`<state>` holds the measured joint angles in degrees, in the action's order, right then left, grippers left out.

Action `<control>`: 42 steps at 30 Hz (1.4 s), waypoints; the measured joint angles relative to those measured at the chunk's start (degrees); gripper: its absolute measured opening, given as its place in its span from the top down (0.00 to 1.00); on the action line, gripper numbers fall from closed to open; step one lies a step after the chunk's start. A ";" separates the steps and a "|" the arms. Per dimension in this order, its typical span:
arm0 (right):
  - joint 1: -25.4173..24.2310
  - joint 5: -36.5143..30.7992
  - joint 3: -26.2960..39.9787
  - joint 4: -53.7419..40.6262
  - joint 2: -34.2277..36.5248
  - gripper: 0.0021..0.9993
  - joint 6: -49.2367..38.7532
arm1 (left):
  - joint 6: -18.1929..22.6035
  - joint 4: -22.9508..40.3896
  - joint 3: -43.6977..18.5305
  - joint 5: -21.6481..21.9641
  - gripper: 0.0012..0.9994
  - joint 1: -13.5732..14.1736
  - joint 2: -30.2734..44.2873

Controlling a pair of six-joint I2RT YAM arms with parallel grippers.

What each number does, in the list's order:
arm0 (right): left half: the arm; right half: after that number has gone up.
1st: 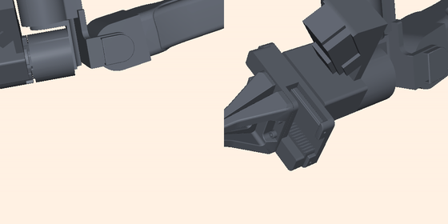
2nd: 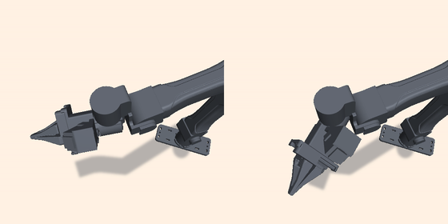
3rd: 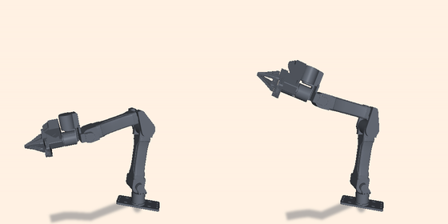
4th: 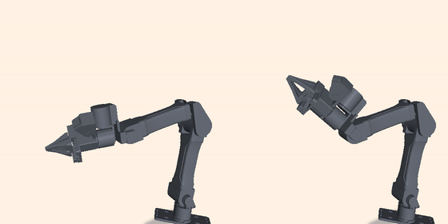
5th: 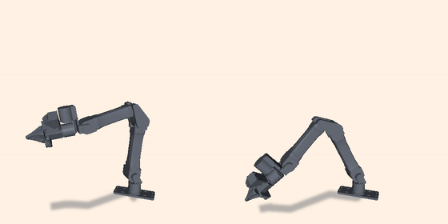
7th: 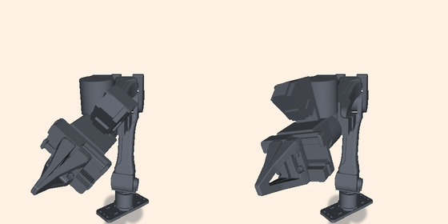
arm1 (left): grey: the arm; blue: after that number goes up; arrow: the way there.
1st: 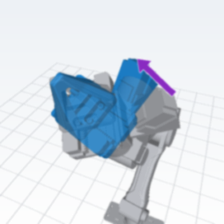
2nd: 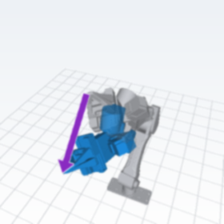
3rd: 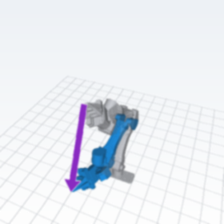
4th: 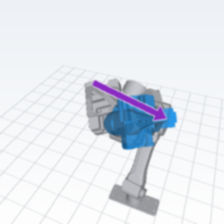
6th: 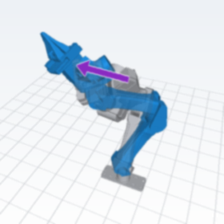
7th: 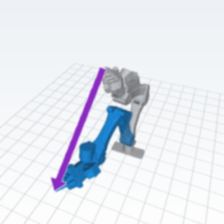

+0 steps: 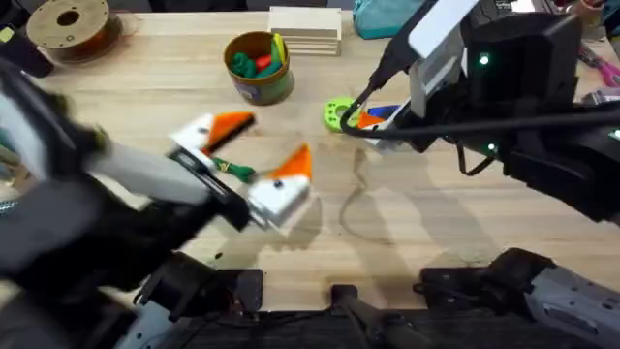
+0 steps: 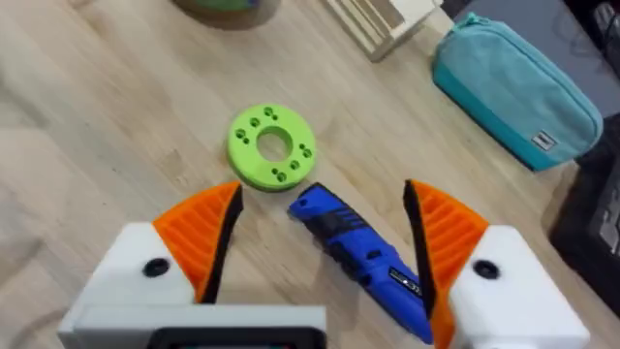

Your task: Pick up the gripper from the table and insert it into the empty holder that is missing its gripper. Then pick up a screw, insert it into the mounting hole, and use the screwdriver to tighten it. Finally, clean up the table by picking up the vegetable and placing it into the bucket.

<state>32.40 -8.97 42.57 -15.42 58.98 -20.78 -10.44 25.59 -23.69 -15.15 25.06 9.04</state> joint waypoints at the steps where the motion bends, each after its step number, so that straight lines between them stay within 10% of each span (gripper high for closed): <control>1: 0.38 0.00 0.00 0.00 0.02 0.04 0.02 | -0.14 3.96 -4.35 2.43 0.01 0.00 2.99; 7: 1.20 0.00 0.00 0.07 0.02 0.04 0.02 | -0.61 22.89 -23.81 13.18 0.01 0.00 23.82; 16: 1.22 0.00 0.00 0.04 0.02 0.04 0.04 | -2.51 27.06 -31.82 12.03 0.01 -0.02 44.58; 23: 1.22 0.00 0.00 -0.02 0.02 0.04 0.04 | -35.52 36.48 -31.79 22.36 0.01 -2.38 50.91; 27: 1.22 0.00 0.00 -0.02 0.01 0.04 0.04 | -46.70 35.75 -31.06 26.51 0.01 -3.21 55.22; 42: 1.22 0.00 0.00 -0.07 0.02 0.04 0.04 | -54.30 24.87 -26.49 24.05 0.02 -16.15 70.14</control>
<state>33.63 -8.97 42.57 -15.49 59.00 -20.73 -64.74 50.46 -50.18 8.89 8.91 79.19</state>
